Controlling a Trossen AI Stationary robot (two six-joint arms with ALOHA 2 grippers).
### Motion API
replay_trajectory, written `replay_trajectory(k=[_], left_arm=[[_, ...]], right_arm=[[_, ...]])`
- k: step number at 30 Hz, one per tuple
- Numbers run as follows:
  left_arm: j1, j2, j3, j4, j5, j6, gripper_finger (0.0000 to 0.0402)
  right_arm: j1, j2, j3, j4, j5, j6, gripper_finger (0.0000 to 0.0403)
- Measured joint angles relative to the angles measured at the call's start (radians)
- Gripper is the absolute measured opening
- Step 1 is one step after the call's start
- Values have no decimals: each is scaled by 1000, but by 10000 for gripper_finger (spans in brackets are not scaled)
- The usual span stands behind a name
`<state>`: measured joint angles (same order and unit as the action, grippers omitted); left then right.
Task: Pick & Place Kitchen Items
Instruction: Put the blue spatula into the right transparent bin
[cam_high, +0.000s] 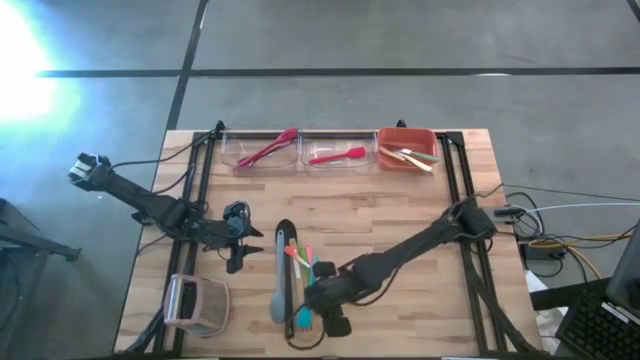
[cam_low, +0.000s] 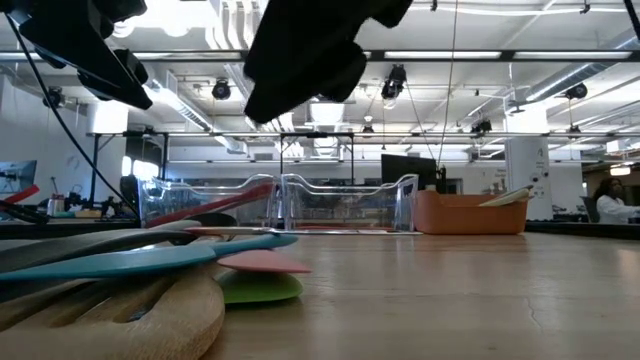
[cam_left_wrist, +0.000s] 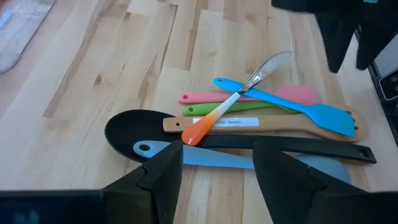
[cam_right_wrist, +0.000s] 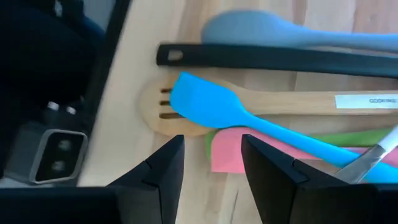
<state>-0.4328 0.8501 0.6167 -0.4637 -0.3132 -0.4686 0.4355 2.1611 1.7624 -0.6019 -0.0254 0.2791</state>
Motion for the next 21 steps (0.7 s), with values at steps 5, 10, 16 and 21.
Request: replay_trajectory(k=[5, 10, 16, 21], left_arm=[[0, 0, 0, -2, 6, -1, 197], [0, 0, 0, 0, 6, -2, 197], [0, 0, 0, -1, 6, -2, 197], [0, 0, 0, -1, 6, -2, 197]], right_arm=[[-2, 84, 120, -121, 2, -60, 153], [-1, 160, 242, -205, 1, -94, 164], [-2, 219, 318, -236, 1, -107, 188], [-3, 230, 324, -238, 3, -107, 210]])
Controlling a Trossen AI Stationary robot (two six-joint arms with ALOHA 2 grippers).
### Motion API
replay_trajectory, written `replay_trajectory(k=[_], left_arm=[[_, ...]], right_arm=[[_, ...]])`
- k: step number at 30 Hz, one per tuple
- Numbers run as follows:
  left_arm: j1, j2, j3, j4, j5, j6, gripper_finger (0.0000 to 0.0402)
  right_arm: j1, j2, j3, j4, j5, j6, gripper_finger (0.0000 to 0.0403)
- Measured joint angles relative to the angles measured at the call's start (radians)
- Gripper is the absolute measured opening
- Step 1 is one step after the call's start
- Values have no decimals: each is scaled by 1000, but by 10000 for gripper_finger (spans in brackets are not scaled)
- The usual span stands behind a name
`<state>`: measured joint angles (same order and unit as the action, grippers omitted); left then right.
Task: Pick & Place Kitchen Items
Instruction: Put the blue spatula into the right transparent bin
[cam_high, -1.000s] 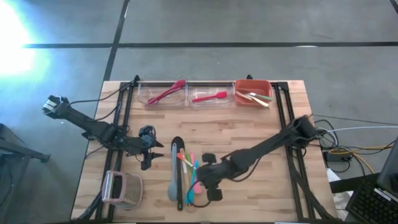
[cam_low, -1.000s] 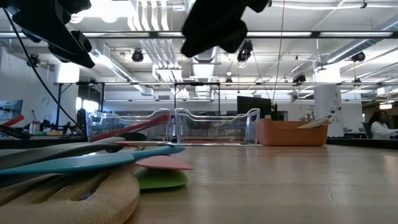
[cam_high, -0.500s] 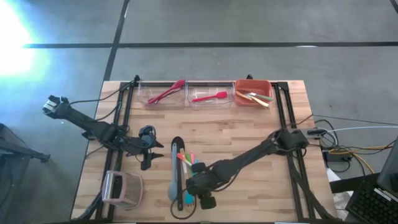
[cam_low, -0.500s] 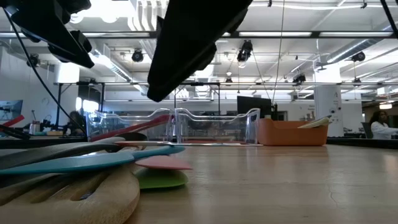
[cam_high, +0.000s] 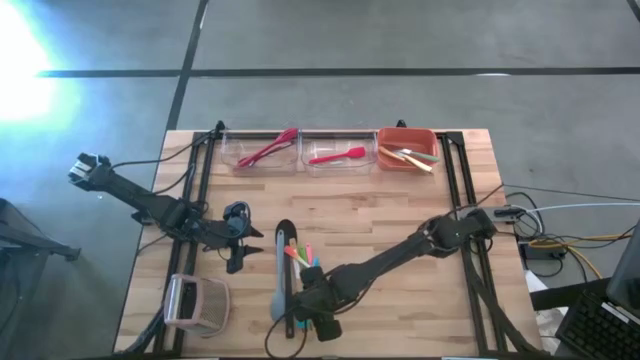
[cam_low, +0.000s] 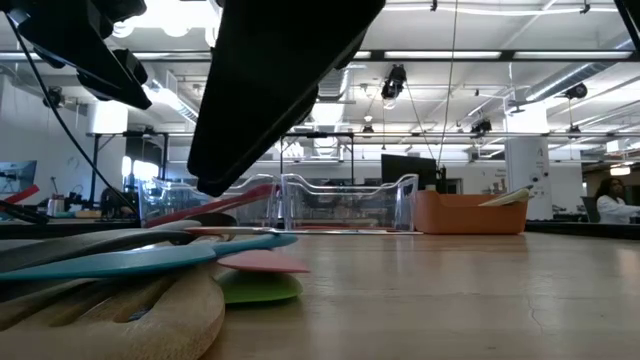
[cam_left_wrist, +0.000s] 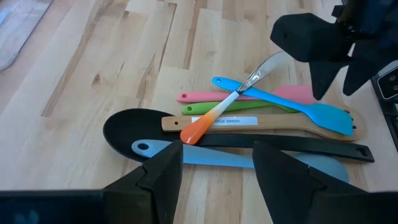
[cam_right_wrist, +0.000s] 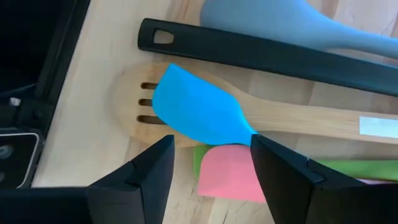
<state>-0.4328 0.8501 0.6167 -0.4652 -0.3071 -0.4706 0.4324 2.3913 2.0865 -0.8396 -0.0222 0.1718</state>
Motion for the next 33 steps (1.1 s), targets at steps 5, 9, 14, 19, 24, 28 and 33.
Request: replay_trajectory(k=[5, 9, 14, 19, 24, 28, 33], left_arm=[[0, 0, 0, 0, 2, 0, 197], [0, 0, 0, 0, 2, 0, 197], [0, 0, 0, 0, 2, 0, 197], [0, 0, 0, 0, 2, 2, 197], [0, 0, 0, 0, 3, 2, 197], [0, 0, 0, 1, 3, 3, 197], [0, 0, 0, 0, 3, 3, 197]], right_arm=[[-4, 0, -14, 0, 50, -3, 230], [-10, 0, -27, 2, 55, -26, 244], [-16, 0, -30, 13, 52, -27, 249], [-23, 0, -35, 36, 50, -36, 243], [-31, 0, -39, 38, 47, -38, 240], [-34, 0, -43, 40, 22, -46, 240], [-34, 0, -65, 51, -5, -63, 234]])
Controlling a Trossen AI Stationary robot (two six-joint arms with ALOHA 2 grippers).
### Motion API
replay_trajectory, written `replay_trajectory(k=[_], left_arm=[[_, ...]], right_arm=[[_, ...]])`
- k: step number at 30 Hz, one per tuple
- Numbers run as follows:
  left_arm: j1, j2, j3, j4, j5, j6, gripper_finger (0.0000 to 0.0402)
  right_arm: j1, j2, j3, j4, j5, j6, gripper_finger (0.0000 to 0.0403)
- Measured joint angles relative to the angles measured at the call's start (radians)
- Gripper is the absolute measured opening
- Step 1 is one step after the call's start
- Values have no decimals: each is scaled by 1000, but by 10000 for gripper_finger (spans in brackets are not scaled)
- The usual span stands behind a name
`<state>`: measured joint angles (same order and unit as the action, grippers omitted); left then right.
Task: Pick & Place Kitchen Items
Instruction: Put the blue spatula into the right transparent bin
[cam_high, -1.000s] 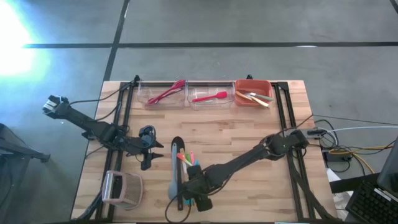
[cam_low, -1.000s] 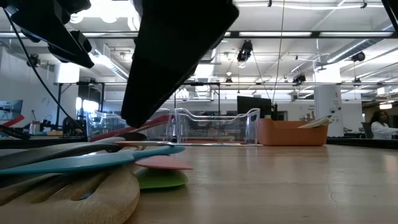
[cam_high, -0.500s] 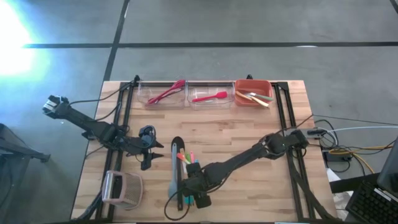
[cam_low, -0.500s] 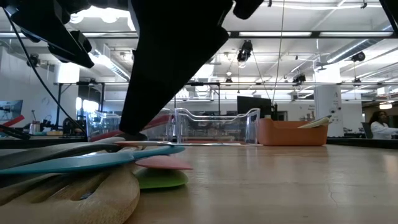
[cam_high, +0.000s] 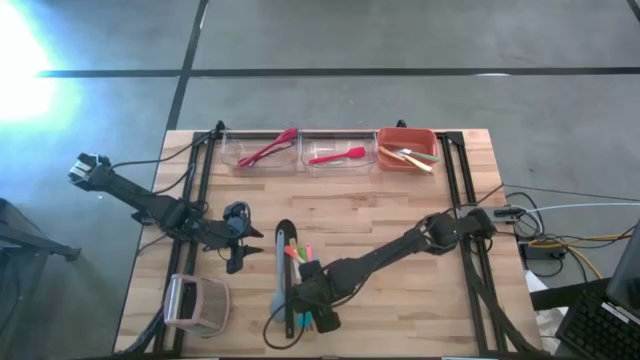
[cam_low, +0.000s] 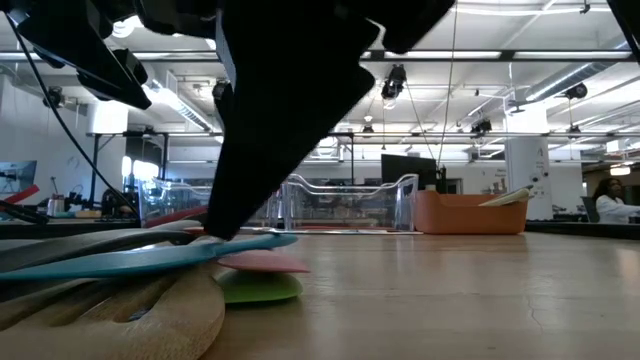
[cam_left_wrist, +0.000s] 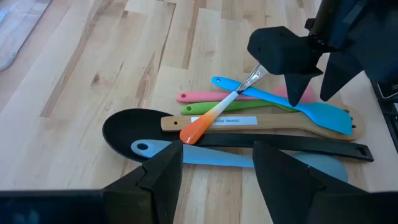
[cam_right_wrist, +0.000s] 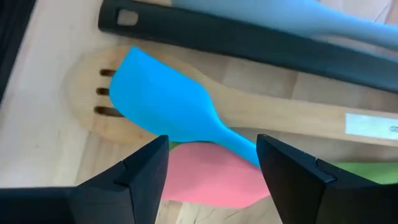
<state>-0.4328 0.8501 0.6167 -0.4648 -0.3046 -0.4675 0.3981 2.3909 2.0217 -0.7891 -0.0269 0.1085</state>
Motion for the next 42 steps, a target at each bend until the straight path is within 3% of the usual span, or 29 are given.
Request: replay_trajectory(k=[34, 42], left_arm=[[0, 0, 0, 0, 0, 1, 197], [0, 0, 0, 0, 0, 1, 197]], right_arm=[[-17, -6, -100, 65, -56, -14, 225], [-21, -3, -97, 71, -50, -12, 183]])
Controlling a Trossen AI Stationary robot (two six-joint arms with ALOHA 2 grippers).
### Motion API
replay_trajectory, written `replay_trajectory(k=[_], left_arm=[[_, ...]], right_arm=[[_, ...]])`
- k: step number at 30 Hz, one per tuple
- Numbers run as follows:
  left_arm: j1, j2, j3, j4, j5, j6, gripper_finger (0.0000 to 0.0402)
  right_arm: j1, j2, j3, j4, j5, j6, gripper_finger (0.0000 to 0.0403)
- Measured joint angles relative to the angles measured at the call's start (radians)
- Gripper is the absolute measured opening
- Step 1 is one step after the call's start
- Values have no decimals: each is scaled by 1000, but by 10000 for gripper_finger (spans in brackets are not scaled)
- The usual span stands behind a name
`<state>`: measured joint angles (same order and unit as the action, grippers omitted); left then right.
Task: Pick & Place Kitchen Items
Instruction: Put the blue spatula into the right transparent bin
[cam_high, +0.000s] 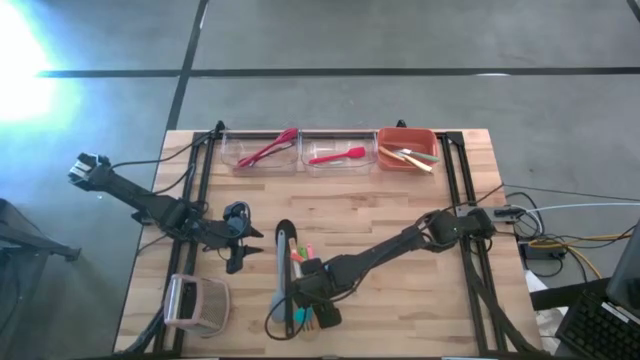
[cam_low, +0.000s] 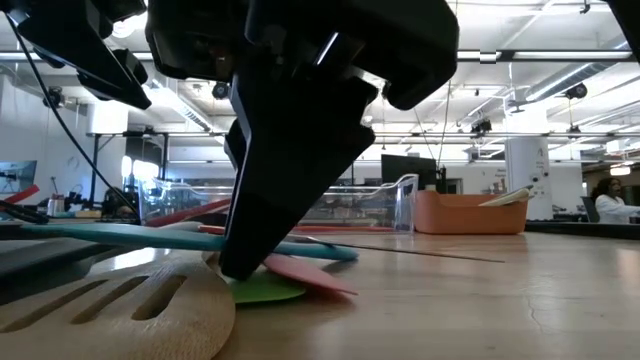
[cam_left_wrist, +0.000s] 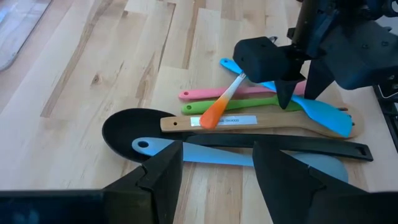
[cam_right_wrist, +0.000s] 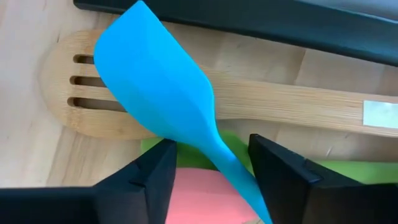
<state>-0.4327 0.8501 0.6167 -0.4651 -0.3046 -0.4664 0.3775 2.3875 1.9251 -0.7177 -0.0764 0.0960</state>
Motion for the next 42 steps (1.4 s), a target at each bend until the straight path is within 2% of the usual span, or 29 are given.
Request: replay_trajectory(k=[12, 35, 42], left_arm=[[0, 0, 0, 0, 0, 2, 197], [0, 0, 0, 1, 0, 3, 197], [0, 0, 0, 0, 0, 3, 197]], right_arm=[[-2, 1, 1, 3, 1, 1, 24], [0, -42, -1, 96, -8, -3, 19], [-12, -45, -1, 204, -100, 1, 19]])
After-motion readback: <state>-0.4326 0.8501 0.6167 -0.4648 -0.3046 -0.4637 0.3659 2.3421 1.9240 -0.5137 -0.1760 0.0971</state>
